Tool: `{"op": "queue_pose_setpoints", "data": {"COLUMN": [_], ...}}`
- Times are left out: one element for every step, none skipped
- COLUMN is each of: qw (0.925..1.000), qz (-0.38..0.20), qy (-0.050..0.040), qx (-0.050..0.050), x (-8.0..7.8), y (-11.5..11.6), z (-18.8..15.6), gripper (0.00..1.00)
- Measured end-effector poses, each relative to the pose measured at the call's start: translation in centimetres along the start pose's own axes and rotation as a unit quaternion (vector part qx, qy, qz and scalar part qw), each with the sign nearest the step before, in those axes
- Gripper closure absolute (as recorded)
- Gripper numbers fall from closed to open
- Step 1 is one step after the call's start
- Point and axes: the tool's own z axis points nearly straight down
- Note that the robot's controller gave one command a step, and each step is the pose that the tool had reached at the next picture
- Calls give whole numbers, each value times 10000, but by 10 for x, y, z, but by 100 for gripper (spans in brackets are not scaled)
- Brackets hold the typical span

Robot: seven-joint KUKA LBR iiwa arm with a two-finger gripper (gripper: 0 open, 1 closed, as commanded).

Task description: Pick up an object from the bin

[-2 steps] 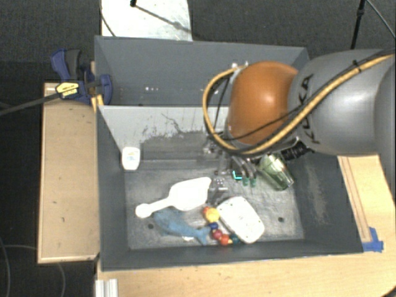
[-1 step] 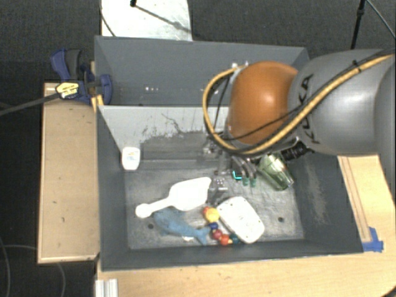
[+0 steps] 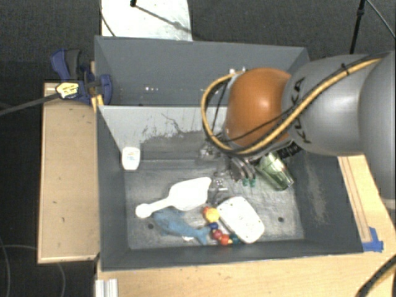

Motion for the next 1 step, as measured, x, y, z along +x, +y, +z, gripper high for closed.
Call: {"op": "queue_pose_setpoints", "data": {"qw": [9998], "qz": [-202], "qy": [20], "qx": [0], "x": [-4], "y": [-10], "z": [62], "gripper": [100]}}
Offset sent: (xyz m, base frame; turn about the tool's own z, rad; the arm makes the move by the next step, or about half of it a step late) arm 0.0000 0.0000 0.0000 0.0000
